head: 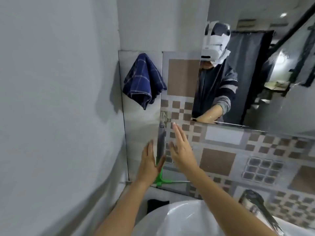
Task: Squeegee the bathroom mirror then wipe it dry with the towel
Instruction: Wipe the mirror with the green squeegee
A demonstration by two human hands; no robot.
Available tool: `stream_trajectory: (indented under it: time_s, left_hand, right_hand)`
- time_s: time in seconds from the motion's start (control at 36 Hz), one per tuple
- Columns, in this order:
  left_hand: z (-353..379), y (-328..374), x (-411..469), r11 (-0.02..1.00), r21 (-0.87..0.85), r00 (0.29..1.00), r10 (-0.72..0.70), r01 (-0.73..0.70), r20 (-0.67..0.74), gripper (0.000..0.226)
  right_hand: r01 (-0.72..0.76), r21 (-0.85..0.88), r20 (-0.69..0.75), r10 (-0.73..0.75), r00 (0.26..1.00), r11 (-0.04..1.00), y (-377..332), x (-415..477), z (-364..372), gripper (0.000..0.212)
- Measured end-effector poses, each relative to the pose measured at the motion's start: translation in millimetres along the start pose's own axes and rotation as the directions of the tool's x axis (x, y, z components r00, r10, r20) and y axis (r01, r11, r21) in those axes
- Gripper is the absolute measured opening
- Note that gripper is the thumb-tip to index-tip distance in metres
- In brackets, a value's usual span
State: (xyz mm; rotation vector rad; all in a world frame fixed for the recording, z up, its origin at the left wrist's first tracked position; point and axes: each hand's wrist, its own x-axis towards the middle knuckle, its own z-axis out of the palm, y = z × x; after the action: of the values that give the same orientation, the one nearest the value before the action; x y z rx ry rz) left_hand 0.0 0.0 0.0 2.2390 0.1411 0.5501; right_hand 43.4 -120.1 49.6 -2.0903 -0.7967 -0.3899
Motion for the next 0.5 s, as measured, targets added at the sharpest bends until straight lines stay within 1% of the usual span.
stream_trajectory:
  time_s: [0.08, 0.14, 0.19, 0.25, 0.33, 0.5]
  left_hand:
    - [11, -19, 2, 0.998, -0.036, 0.996, -0.052, 0.054, 0.072, 0.082]
    - [17, -29, 1, 0.992, -0.09, 0.987, -0.081, 0.093, 0.136, 0.084]
    - [22, -35, 0, 0.985, -0.14, 0.978, -0.076, 0.104, 0.194, 0.082]
    - [25, -40, 1, 0.978, -0.185, 0.974, -0.052, 0.094, 0.22, 0.078]
    - [29, -43, -1, 0.964, -0.241, 0.973, -0.057, 0.111, 0.223, 0.073]
    - [27, -39, -4, 0.957, -0.276, 0.984, -0.042, 0.09, 0.174, 0.066]
  right_hand:
    - [-0.05, 0.062, 0.052, 0.047, 0.998, 0.997, 4, 1, 20, 0.065]
    - [-0.084, 0.108, 0.07, 0.077, 0.995, 0.991, 10, 3, 32, 0.065]
    - [-0.118, 0.159, 0.064, 0.109, 0.992, 0.98, 14, 6, 43, 0.066]
    - [-0.147, 0.211, 0.052, 0.139, 0.989, 0.966, 15, 9, 52, 0.069]
    - [-0.176, 0.296, 0.027, 0.176, 0.984, 0.939, 14, 10, 61, 0.075]
    - [-0.184, 0.31, -0.017, 0.199, 0.98, 0.933, 13, 10, 63, 0.077]
